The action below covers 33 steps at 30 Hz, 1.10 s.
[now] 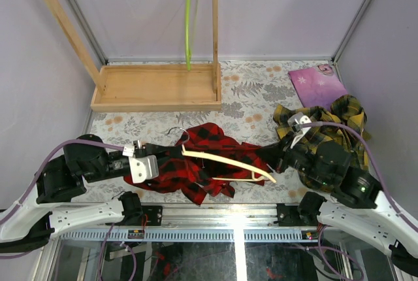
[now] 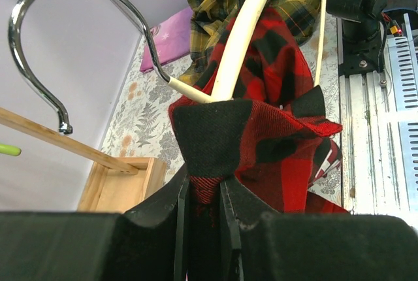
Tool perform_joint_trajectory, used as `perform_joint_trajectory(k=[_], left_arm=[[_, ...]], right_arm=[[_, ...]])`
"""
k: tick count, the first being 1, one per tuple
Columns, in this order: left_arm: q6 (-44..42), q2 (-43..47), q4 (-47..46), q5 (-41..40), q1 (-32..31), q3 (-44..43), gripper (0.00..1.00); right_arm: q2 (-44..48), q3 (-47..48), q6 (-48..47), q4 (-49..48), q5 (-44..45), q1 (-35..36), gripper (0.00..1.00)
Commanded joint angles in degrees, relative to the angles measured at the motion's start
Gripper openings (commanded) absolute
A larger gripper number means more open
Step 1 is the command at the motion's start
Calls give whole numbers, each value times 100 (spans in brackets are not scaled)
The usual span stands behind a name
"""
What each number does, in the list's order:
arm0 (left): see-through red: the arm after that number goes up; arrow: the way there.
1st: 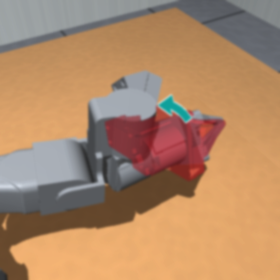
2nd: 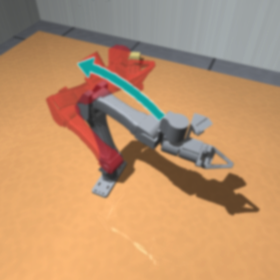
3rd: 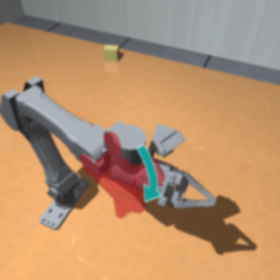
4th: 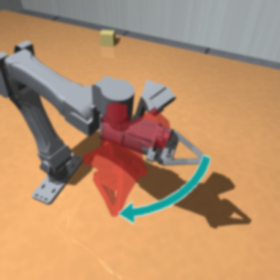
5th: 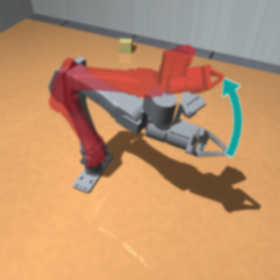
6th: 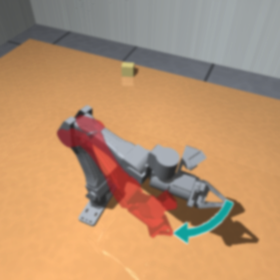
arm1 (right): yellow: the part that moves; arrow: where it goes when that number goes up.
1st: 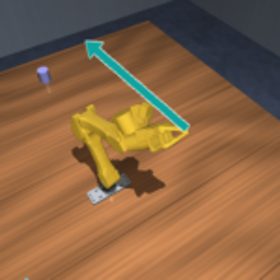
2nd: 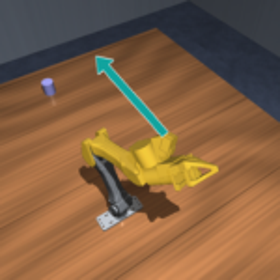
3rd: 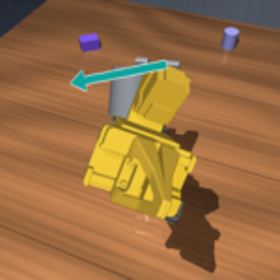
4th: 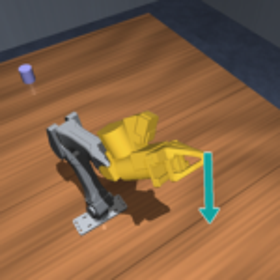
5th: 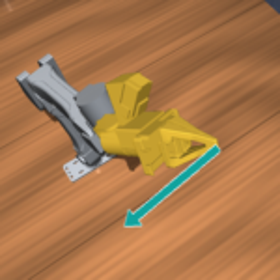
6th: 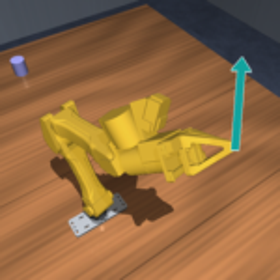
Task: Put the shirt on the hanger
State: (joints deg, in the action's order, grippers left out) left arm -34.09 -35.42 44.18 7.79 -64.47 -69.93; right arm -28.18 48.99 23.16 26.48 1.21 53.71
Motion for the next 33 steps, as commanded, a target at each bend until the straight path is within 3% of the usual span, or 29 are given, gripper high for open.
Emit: perform_joint_trajectory(k=[1, 4, 8, 11, 22, 33], left_arm=[[-184, 121, -507, 182, 16, -106, 0], [-202, 59, -507, 213, 14, -138, 0], [-212, 90, -507, 218, 15, -174, 0], [-210, 84, -508, 190, 13, -155, 0], [-221, 53, -604, 159, 14, -78, 0], [-243, 70, -580, 112, 14, -25, 0]], right_arm=[[18, -684, 733, -1207, 149, -94, 13], [-79, -976, 985, -1646, -3, -96, 20], [-27, -1371, 1323, -1992, -167, -89, 41], [172, -1723, 1697, -2300, -307, -92, 49], [712, -3061, 2992, -3719, -665, -87, 62], [1228, -3394, 3353, -3954, -669, -91, 68]])
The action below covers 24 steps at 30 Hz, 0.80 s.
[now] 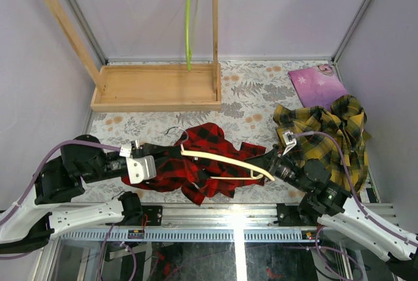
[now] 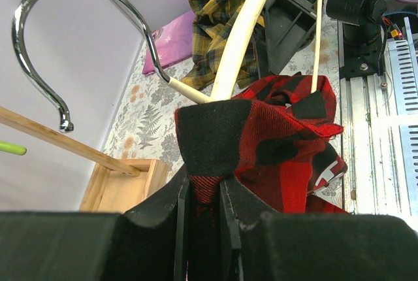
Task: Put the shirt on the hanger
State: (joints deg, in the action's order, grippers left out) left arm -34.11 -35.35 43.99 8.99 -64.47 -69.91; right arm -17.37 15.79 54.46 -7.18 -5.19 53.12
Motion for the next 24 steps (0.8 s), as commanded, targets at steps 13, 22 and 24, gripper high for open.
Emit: perform_joint_trajectory(k=[13, 22, 24], left_arm=[[-252, 66, -564, 9, 20, -15, 0], [-259, 80, -558, -55, 16, 62, 0], [-255, 82, -558, -75, 18, 95, 0]], right_arm=[[-125, -256, 464, -712, -159, -30, 67], [-249, -408, 528, -1816, -448, -29, 48], [-212, -481, 570, -2057, -481, -28, 46]])
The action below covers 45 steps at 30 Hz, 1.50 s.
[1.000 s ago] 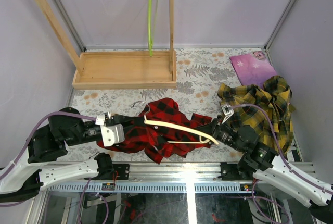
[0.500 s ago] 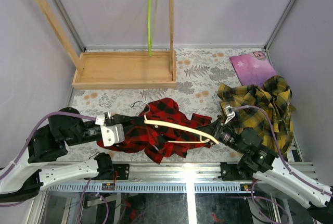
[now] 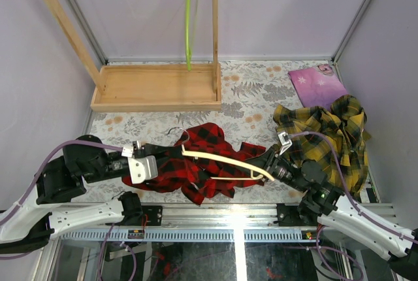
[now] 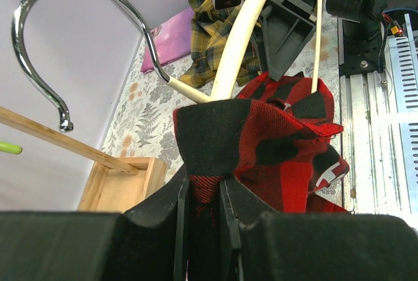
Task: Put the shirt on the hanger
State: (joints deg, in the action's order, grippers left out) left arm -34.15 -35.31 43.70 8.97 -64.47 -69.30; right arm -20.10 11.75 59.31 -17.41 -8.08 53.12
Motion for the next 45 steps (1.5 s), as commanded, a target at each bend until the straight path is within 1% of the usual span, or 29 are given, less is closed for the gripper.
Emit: perform_joint_trajectory(k=[1, 6, 11, 13, 18, 19, 24, 30, 38, 45], left_arm=[[-249, 79, -529, -79, 19, 45, 0], [-254, 94, -545, -101, 14, 56, 0], [-267, 105, -531, -137, 14, 65, 0], [-259, 123, -529, -146, 14, 58, 0], [-280, 183, -557, -273, 16, 13, 0], [-288, 189, -556, -293, 17, 5, 0], [-308, 209, -491, -370, 15, -51, 0], [-308, 210, -490, -385, 19, -15, 0], [-352, 140, -483, -564, 18, -133, 0], [-461, -12, -521, -802, 20, -229, 0]], right_arm=[[73, -98, 97, -1086, -206, -24, 45], [82, -67, 80, -725, -256, -35, 43], [163, -98, 90, -418, -175, -29, 23], [252, -46, 53, -219, -69, -26, 17], [658, 408, -277, 1040, 551, -32, 2], [733, 518, -384, 1267, 661, -29, 0], [947, 1125, -848, 2416, 1108, -35, 0], [937, 1874, -1321, 3276, 1409, -34, 0], [558, 3040, -1826, 4326, 1476, -33, 0], [-124, 4111, -2300, 5291, 1583, -26, 0]])
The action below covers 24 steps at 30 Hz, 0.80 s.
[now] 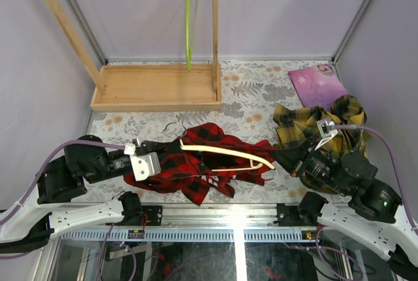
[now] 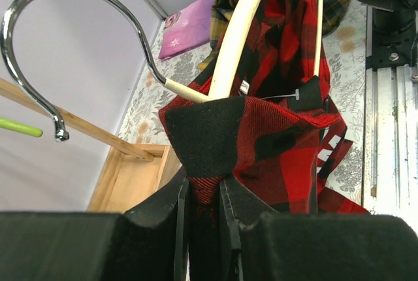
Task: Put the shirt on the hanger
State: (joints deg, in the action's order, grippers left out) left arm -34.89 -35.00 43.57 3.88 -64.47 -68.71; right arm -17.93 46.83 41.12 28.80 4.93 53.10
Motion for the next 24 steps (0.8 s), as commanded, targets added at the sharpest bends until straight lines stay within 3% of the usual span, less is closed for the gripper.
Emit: perform_joint_trajectory(k=[1, 24], left_arm=[[-428, -76, -493, -330, 22, -312, 0], [-1056, -424, -416, -1448, 14, -565, 0]], right_arm=[[-431, 733, -562, 778, 317, -27, 0], [-2372, 3441, -1871, 3281, 1153, -35, 0]])
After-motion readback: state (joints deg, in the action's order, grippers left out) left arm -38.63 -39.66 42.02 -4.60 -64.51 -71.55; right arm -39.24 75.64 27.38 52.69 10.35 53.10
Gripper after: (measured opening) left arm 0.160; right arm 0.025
